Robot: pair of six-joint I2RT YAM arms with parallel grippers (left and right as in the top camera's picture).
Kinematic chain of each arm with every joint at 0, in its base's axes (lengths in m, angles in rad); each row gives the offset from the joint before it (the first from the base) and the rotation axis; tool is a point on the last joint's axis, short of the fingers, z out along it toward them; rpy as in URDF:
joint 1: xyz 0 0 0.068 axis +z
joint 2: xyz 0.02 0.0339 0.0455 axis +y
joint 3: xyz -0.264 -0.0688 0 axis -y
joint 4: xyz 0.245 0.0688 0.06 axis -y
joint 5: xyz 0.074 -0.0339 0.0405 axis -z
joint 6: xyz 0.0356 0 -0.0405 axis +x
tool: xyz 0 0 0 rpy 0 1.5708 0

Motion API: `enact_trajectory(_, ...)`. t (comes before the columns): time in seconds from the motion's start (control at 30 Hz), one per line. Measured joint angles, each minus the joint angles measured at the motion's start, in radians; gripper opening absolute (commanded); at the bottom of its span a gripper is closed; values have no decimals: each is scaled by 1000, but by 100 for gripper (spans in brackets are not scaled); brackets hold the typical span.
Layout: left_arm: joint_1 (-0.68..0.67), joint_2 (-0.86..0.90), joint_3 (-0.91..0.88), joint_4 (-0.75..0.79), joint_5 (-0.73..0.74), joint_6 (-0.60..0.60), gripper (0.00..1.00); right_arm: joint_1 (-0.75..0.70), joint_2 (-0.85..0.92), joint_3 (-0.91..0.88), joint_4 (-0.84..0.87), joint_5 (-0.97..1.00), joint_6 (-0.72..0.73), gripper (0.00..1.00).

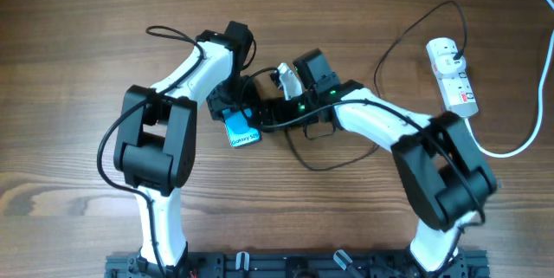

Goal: Plug charger to phone and switch on socket

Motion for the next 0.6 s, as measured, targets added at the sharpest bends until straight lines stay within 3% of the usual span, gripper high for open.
enact_trajectory(0.23,46,2,-1,-20,132,142,73,0,75,5,96,-148,0,100)
enact_trajectory(0.6,55,2,-3,-27,200,171,73,58,115,6,231,-174,77,98)
